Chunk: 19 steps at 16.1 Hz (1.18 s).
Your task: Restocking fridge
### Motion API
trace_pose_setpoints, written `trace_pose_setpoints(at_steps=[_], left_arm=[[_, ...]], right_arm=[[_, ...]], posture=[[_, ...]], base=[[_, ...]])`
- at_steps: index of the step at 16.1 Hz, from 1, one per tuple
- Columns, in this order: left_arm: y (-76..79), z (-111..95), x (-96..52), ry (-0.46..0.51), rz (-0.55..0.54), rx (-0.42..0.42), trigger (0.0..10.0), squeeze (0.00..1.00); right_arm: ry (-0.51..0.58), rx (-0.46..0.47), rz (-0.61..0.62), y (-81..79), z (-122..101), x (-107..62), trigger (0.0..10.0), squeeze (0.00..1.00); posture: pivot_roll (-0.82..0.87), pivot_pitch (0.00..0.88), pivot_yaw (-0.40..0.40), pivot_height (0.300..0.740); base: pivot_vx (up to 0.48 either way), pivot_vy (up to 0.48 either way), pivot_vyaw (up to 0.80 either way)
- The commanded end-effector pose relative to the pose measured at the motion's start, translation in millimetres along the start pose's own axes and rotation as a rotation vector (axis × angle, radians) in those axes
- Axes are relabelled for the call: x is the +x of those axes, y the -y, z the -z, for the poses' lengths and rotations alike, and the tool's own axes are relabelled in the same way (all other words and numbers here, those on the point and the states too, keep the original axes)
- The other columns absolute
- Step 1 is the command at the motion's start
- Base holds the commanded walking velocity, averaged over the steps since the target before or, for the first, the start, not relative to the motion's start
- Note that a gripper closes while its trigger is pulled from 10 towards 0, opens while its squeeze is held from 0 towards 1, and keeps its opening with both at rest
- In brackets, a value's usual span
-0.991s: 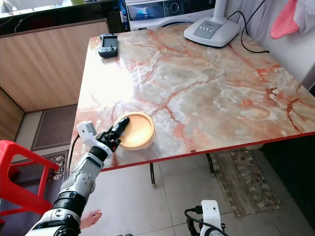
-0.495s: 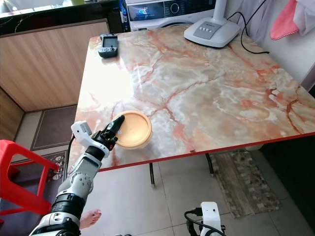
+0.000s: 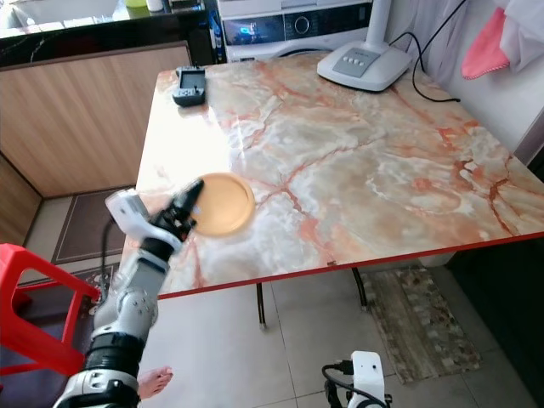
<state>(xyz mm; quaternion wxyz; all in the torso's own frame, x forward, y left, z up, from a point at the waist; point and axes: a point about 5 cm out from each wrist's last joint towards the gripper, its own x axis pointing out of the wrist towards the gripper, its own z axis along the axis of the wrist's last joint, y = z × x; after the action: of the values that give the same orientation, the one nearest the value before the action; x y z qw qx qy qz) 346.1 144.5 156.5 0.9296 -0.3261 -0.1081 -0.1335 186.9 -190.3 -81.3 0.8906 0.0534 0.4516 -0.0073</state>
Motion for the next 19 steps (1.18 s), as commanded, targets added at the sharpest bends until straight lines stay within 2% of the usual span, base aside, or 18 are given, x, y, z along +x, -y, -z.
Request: trace_pose_setpoints(at_steps=[1,5,16,19], left_arm=[[6.4,-12.9,5.9,0.043,0.018,0.028,10.0,0.00],[5.6,-10.2,6.3,0.026,0.005,0.039,10.0,0.00],[8.4,-11.3,5.7,0.016,0.006,0.065,10.0,0.00],[9.6,-11.0,6.0,0.014,0.004,0.071,10.0,0.00]], right_arm=[[0.004,0.024,-0.003,-4.0,0.4,0.6,10.0,0.00],[0.002,0.044,-0.005,-7.9,-0.6,1.7,10.0,0.00],[-0.009,0.050,-0.012,-9.1,-0.2,2.0,10.0,0.00],[-0.011,0.050,-0.012,-8.8,-0.1,1.9,10.0,0.00]], posture=[[0.08,0.076,0.056,0.729],[0.08,0.077,0.075,0.729],[0.09,0.093,0.079,0.729],[0.09,0.097,0.077,0.729]], base=[[0.000,0.000,0.00],[0.000,0.000,-0.12],[0.000,0.000,-0.79],[0.000,-0.320,-0.79]])
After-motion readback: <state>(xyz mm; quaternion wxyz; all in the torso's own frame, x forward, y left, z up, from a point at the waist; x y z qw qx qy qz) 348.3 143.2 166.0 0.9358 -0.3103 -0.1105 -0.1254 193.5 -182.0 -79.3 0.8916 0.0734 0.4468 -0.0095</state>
